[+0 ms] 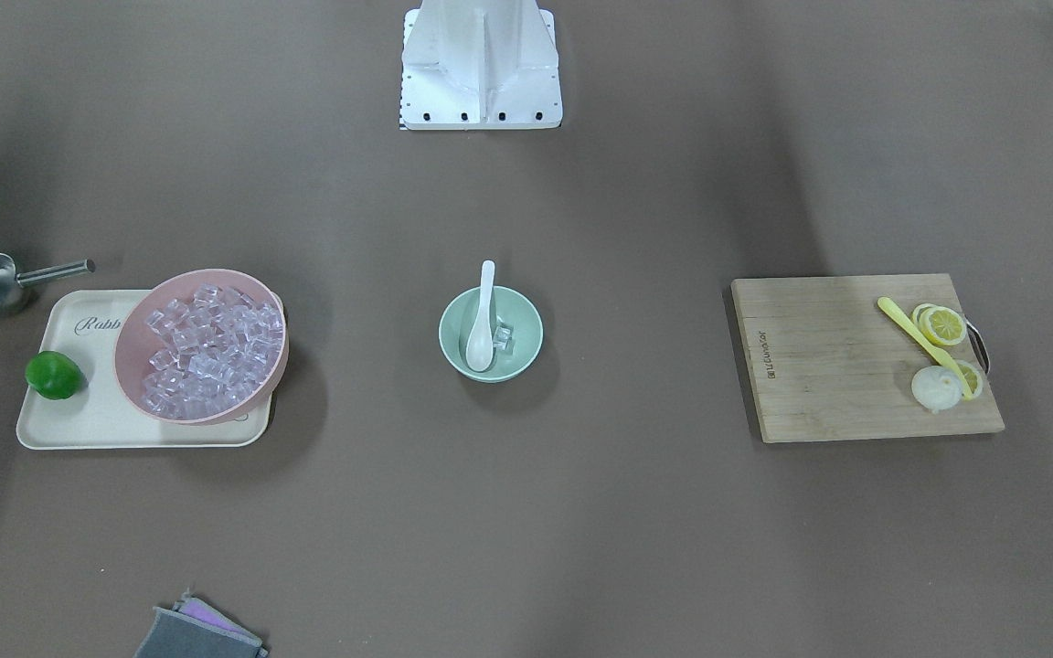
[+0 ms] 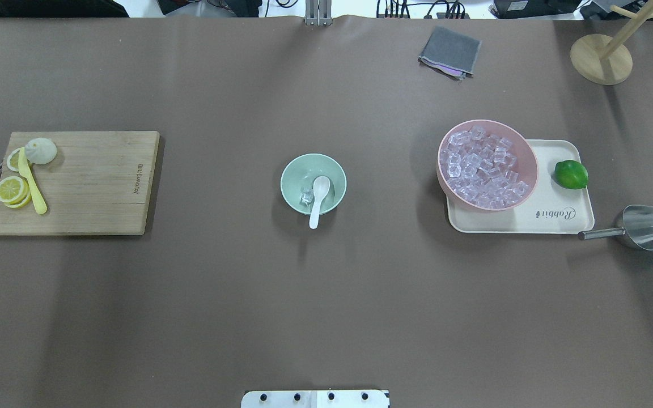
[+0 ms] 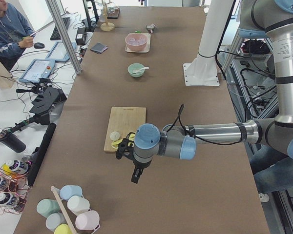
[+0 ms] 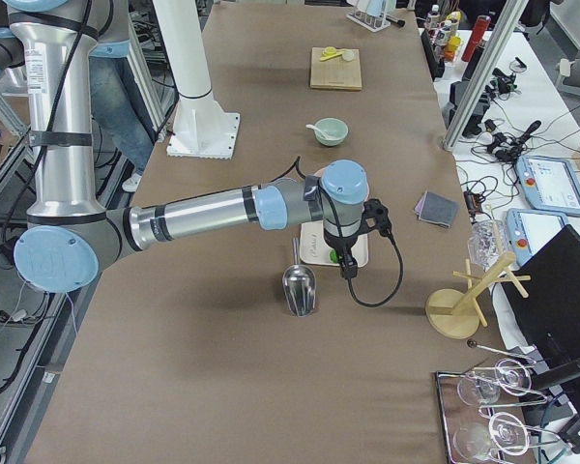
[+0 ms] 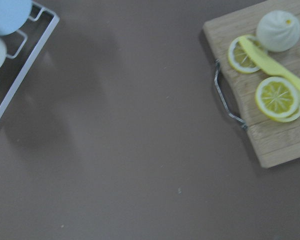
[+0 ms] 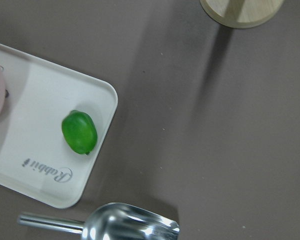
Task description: Put spoon and ice into bowl
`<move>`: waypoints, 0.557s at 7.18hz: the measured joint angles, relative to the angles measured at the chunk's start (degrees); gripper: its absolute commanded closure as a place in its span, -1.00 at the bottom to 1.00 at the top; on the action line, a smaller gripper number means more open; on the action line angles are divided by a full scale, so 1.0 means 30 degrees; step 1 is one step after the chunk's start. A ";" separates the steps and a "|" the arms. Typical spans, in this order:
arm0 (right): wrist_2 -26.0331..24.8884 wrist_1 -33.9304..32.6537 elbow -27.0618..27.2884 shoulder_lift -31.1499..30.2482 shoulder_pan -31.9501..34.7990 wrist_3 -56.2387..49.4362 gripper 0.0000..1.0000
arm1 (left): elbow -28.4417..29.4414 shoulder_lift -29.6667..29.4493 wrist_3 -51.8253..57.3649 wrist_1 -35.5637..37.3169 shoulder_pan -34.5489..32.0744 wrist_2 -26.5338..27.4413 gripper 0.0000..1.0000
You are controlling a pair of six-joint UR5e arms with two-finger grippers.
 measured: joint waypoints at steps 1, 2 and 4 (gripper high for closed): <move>-0.0032 -0.0391 -0.0645 0.0001 0.0466 -0.1285 -1.00 | 0.0214 -0.0047 0.0130 0.0546 -0.0369 -0.0137 -0.94; -0.0046 -0.0496 -0.1123 0.0001 0.0655 -0.1874 -1.00 | 0.0201 -0.0279 -0.0746 0.0816 -0.0492 -0.0164 -0.94; -0.0060 -0.0490 -0.1669 -0.0075 0.0778 -0.2172 -1.00 | 0.0055 -0.0802 -0.3418 0.0952 -0.0526 -0.0105 -0.95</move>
